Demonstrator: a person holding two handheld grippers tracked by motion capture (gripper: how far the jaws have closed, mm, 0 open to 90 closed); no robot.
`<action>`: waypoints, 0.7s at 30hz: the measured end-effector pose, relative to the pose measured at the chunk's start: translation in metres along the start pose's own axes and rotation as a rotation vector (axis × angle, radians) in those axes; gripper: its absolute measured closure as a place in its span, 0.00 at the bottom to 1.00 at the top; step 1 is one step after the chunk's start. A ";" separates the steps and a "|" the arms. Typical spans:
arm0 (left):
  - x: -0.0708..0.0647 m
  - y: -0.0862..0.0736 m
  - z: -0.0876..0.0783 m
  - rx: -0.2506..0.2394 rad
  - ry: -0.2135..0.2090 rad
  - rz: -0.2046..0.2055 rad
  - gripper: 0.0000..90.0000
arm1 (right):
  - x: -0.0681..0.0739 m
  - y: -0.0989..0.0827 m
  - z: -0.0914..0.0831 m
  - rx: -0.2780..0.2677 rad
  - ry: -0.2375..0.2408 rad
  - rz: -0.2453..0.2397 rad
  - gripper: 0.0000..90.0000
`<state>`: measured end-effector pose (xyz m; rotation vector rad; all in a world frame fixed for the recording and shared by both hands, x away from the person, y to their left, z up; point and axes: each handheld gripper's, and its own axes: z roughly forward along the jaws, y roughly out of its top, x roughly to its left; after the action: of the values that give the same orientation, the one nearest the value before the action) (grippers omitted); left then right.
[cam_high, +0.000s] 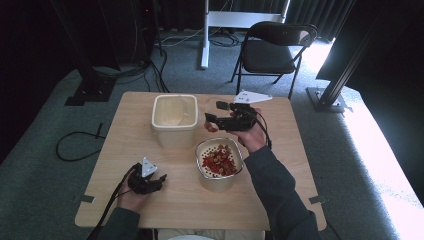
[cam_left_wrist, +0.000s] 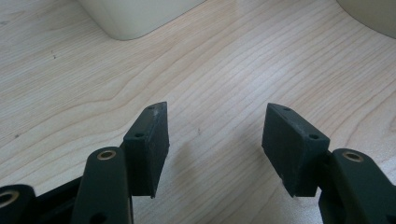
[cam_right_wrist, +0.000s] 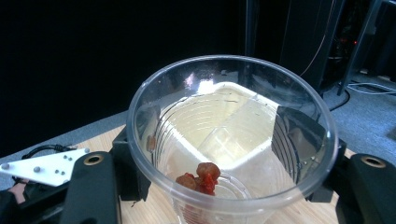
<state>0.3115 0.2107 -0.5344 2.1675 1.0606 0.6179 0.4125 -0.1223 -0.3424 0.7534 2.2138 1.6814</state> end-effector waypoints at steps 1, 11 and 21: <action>0.000 0.000 0.000 0.000 0.001 0.000 0.47 | -0.001 0.001 0.001 0.001 0.004 0.003 0.37; 0.000 0.000 0.000 0.001 -0.001 0.003 0.47 | -0.006 0.010 0.014 0.018 0.017 0.022 0.37; 0.000 0.000 0.000 0.000 0.001 0.006 0.47 | -0.003 0.018 0.031 0.043 0.035 0.016 0.37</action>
<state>0.3115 0.2104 -0.5349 2.1713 1.0553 0.6211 0.4348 -0.0956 -0.3346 0.7604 2.2807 1.6716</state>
